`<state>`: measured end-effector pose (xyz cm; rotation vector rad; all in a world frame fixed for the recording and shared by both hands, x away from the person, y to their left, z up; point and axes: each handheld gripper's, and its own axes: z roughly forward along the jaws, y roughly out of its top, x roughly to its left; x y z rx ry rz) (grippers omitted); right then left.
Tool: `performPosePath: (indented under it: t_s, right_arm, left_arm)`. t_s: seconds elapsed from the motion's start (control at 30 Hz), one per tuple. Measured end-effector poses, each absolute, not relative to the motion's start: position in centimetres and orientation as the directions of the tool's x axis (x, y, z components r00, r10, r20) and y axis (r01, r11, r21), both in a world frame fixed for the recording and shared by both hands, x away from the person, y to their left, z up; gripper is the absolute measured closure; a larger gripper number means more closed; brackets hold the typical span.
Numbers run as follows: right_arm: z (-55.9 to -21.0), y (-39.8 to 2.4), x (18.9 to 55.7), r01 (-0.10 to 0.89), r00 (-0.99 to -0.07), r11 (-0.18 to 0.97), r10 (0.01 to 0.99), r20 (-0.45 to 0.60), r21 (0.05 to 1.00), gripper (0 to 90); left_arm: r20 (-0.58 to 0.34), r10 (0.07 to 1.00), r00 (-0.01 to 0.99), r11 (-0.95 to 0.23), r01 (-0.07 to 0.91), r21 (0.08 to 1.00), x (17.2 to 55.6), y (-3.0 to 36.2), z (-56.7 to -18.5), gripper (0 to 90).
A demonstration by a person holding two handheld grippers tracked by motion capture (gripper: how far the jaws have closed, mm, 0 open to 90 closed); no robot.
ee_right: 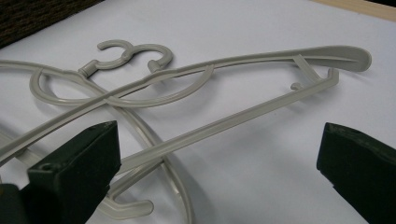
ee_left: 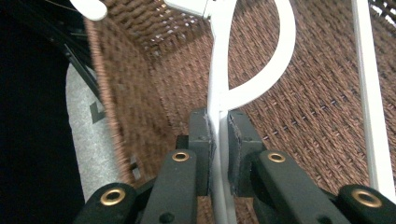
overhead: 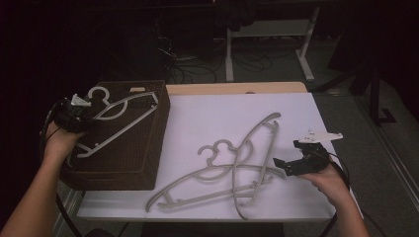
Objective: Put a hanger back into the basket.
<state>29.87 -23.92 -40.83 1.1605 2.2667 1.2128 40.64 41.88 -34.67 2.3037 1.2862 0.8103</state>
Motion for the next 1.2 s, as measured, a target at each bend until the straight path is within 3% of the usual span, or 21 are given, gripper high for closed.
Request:
performPosePath:
  t_s: [0.27,0.43,0.6,0.67,0.83,1.2]
  right_arm:
    - [-40.9,-23.9,29.9,0.51,-0.622,0.314,0.778,0.09,0.801,0.0]
    - [-40.9,-23.7,29.9,0.509,-0.624,0.319,0.776,0.088,0.799,0.0]
    - [-40.9,-23.8,29.9,0.509,-0.621,0.313,0.778,0.091,0.801,0.0]
    - [-40.9,-23.8,29.9,0.509,-0.623,0.313,0.777,0.092,0.802,0.0]
    - [-40.9,-23.8,29.9,0.508,-0.623,0.314,0.777,0.091,0.802,0.0]
    - [-40.7,-23.6,30.0,0.505,-0.629,0.315,0.772,0.092,0.804,0.0]
  left_arm:
    - [0.275,0.874,0.401,-0.485,0.675,0.556,41.0,42.2,-35.9,81.4]
    - [0.332,0.85,0.41,-0.527,0.689,0.497,41.4,41.6,-36.4,81.2]
    - [0.284,0.869,0.404,-0.494,0.708,0.504,41.6,41.5,-36.9,80.1]
    - [0.276,0.878,0.392,-0.479,0.708,0.519,41.5,41.6,-36.7,71.8]
    - [0.223,0.9,0.375,-0.432,0.696,0.574,41.0,42.1,-35.7,61.7]
    - [-0.032,0.904,0.427,-0.28,0.646,0.71,40.0,41.9,-33.9,41.2]
